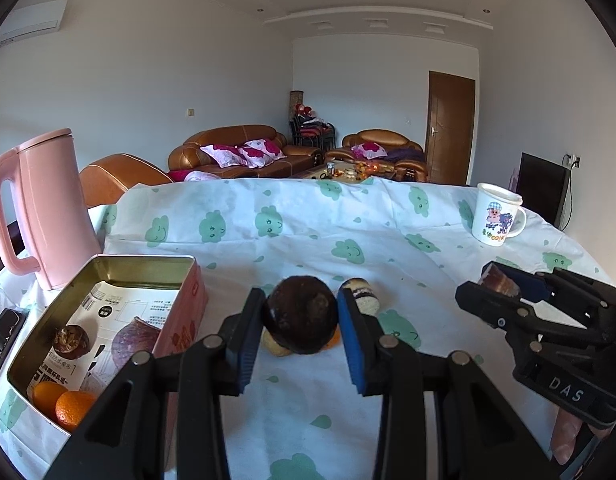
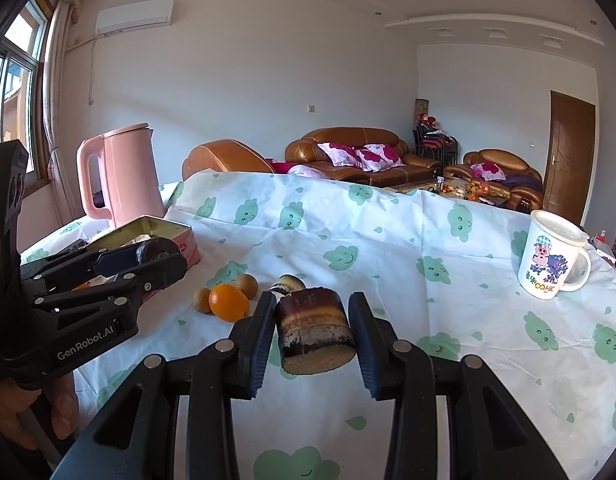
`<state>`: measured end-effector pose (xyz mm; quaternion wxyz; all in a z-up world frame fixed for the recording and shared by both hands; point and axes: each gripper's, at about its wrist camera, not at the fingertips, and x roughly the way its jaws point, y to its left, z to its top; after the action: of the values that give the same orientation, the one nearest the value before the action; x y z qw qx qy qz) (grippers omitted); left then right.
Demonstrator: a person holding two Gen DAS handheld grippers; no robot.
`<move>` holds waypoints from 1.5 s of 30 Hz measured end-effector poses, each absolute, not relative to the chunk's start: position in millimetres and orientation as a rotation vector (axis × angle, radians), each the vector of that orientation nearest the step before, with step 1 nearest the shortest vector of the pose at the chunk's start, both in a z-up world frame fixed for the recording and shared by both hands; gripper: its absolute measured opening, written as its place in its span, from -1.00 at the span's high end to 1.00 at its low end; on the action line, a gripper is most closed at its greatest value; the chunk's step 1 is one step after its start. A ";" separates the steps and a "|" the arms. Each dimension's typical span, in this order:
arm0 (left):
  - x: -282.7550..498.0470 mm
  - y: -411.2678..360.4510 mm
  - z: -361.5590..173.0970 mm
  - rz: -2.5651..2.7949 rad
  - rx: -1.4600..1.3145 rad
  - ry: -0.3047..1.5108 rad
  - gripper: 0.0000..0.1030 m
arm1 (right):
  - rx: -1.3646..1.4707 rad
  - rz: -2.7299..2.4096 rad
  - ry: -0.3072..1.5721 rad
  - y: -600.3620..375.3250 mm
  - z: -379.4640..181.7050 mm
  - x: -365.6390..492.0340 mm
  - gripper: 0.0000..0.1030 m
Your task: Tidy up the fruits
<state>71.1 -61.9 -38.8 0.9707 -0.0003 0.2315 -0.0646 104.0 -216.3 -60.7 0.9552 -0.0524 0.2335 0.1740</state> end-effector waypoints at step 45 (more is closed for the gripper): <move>86.6 123.4 -57.8 0.149 -0.098 0.639 0.25 | -0.266 0.727 0.601 9.9 -61.4 134.1 0.23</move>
<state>86.6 123.4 -57.8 0.9454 -0.0481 0.3138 0.0731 134.1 9.9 -61.4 0.8823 -0.1276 0.2887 0.3492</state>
